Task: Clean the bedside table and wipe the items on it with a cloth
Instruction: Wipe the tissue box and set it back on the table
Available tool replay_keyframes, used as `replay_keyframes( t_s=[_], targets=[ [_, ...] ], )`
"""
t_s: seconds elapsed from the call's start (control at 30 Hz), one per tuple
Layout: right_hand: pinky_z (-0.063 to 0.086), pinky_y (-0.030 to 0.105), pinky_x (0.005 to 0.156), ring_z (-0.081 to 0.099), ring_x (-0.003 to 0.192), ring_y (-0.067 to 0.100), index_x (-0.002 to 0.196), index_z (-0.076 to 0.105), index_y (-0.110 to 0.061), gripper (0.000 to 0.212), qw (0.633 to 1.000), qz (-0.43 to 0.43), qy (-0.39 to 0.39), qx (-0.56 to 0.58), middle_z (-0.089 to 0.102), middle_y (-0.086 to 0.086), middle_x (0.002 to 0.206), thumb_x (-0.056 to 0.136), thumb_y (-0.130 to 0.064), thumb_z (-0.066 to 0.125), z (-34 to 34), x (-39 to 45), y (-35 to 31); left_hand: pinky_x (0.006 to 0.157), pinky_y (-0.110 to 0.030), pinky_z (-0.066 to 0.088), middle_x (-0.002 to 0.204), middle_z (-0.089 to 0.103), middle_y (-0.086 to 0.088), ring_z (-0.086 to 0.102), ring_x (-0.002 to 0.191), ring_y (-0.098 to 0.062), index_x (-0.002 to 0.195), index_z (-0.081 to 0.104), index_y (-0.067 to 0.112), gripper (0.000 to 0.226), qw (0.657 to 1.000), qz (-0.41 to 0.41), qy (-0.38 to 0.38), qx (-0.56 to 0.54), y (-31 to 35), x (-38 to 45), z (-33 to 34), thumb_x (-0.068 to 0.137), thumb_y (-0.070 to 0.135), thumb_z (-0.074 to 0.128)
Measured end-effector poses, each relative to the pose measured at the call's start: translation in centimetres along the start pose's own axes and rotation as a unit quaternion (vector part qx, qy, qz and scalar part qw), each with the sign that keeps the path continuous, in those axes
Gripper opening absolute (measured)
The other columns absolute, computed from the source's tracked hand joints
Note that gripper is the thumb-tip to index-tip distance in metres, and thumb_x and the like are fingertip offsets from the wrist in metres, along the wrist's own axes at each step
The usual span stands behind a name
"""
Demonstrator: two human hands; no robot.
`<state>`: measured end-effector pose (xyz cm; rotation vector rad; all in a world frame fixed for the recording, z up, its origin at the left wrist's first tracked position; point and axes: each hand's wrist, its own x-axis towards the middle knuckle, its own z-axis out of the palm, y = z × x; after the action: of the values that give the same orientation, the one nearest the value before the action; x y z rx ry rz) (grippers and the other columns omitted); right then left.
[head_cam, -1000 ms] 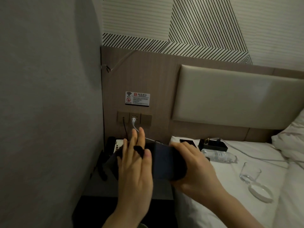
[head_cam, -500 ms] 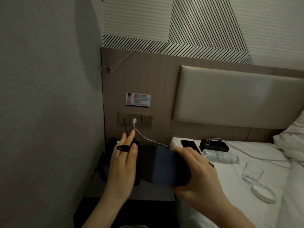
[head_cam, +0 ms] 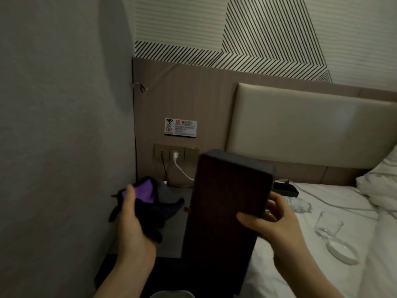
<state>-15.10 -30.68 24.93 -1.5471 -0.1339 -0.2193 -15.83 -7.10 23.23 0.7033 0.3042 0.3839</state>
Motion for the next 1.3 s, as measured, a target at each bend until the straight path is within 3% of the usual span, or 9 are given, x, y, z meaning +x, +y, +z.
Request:
replay_keyframes(
  t_s=[0.13, 0.27, 0.37, 0.47, 0.67, 0.8, 0.97, 1.1, 1.3],
  targets=[
    [0.059, 0.041, 0.066, 0.073, 0.091, 0.027, 0.116, 0.061, -0.020, 0.075, 0.980, 0.144, -0.034, 0.135, 0.074, 0.006, 0.106, 0.046, -0.021, 0.089, 0.9, -0.1, 0.3, 0.101, -0.034, 0.043, 0.118, 0.061, 0.011, 0.056, 0.116, -0.016, 0.114, 0.056, 0.036, 0.050, 0.945, 0.195, -0.055, 0.256, -0.2, -1.9, 1.9, 0.074, 0.066, 0.057],
    [0.057, 0.035, 0.057, 0.074, 0.083, 0.025, 0.116, 0.060, -0.019, 0.074, 0.970, 0.187, -0.044, 0.147, 0.075, 0.006, 0.098, 0.047, -0.024, 0.088, 2.8, -0.7, 0.8, 0.117, -0.017, 0.016, 0.157, 0.020, 0.017, 0.014, 0.145, 0.000, 0.149, 0.028, 0.032, 0.052, 0.747, 0.443, -0.245, 0.431, -1.2, -2.2, 4.2, 0.099, 0.028, 0.042],
    [0.052, 0.027, 0.045, 0.073, 0.070, 0.015, 0.108, 0.061, -0.015, 0.064, 0.978, 0.178, -0.030, 0.105, 0.075, 0.002, 0.086, 0.050, -0.014, 0.089, 4.0, -1.0, 1.0, 0.118, -0.034, -0.006, 0.158, -0.010, 0.022, -0.016, 0.144, 0.000, 0.152, 0.006, 0.036, 0.059, 0.619, 0.466, -0.274, 0.570, -2.5, -2.4, 5.6, 0.101, 0.035, 0.035],
    [0.046, 0.019, 0.038, 0.069, 0.058, 0.008, 0.105, 0.058, -0.014, 0.047, 0.981, 0.181, -0.001, 0.063, 0.072, 0.000, 0.081, 0.065, -0.012, 0.083, 4.5, -1.1, 1.3, 0.116, -0.036, -0.012, 0.156, -0.017, 0.026, -0.021, 0.143, 0.000, 0.150, -0.005, 0.042, 0.056, 0.554, 0.462, -0.316, 0.616, -4.2, -2.7, 5.8, 0.098, 0.048, 0.016],
    [0.053, 0.026, 0.047, 0.073, 0.076, 0.018, 0.112, 0.056, -0.015, 0.066, 0.979, 0.192, -0.018, 0.062, 0.071, 0.011, 0.102, 0.054, -0.016, 0.089, 3.6, -1.7, 1.8, 0.115, -0.041, -0.017, 0.150, -0.028, 0.030, -0.030, 0.139, 0.000, 0.140, -0.017, 0.059, 0.049, 0.611, 0.360, -0.200, 0.675, -2.9, 1.4, 5.0, 0.095, 0.057, 0.005],
    [0.055, 0.027, 0.051, 0.073, 0.076, 0.019, 0.116, 0.056, -0.012, 0.069, 0.983, 0.170, 0.008, 0.071, 0.070, 0.012, 0.104, 0.055, -0.016, 0.088, 3.5, -1.3, 1.5, 0.113, -0.039, -0.014, 0.146, -0.032, 0.035, -0.033, 0.135, 0.006, 0.138, -0.016, 0.062, 0.053, 0.662, 0.314, -0.266, 0.626, -3.4, 0.8, 3.4, 0.099, 0.052, 0.017],
    [0.053, 0.025, 0.044, 0.072, 0.064, 0.014, 0.116, 0.058, -0.007, 0.051, 0.972, 0.162, 0.079, 0.149, 0.075, 0.008, 0.084, 0.071, -0.013, 0.080, 3.0, -0.2, 1.1, 0.116, -0.034, -0.010, 0.150, -0.027, 0.031, -0.026, 0.139, 0.006, 0.140, -0.017, 0.059, 0.057, 0.593, 0.319, -0.316, 0.668, -6.2, -2.8, -0.3, 0.094, 0.051, 0.015],
    [0.056, 0.029, 0.056, 0.072, 0.088, 0.020, 0.120, 0.058, -0.020, 0.072, 0.968, 0.136, 0.136, 0.161, 0.073, 0.002, 0.104, 0.055, -0.038, 0.083, 1.9, 0.8, 1.2, 0.110, -0.041, 0.033, 0.160, 0.011, 0.012, 0.018, 0.146, -0.012, 0.150, 0.015, 0.044, 0.067, 0.481, 0.356, -0.299, 0.744, -7.1, -4.3, -1.0, 0.084, 0.051, 0.029],
    [0.053, 0.031, 0.061, 0.069, 0.100, 0.024, 0.118, 0.059, -0.019, 0.060, 0.964, 0.143, 0.130, 0.185, 0.073, 0.004, 0.106, 0.065, -0.039, 0.082, 2.3, 0.3, 1.4, 0.114, -0.047, -0.009, 0.158, -0.014, 0.020, -0.013, 0.146, -0.004, 0.149, -0.009, 0.045, 0.065, 0.487, 0.420, -0.381, 0.664, -7.5, -4.7, 1.4, 0.095, 0.045, 0.028]
  ],
)
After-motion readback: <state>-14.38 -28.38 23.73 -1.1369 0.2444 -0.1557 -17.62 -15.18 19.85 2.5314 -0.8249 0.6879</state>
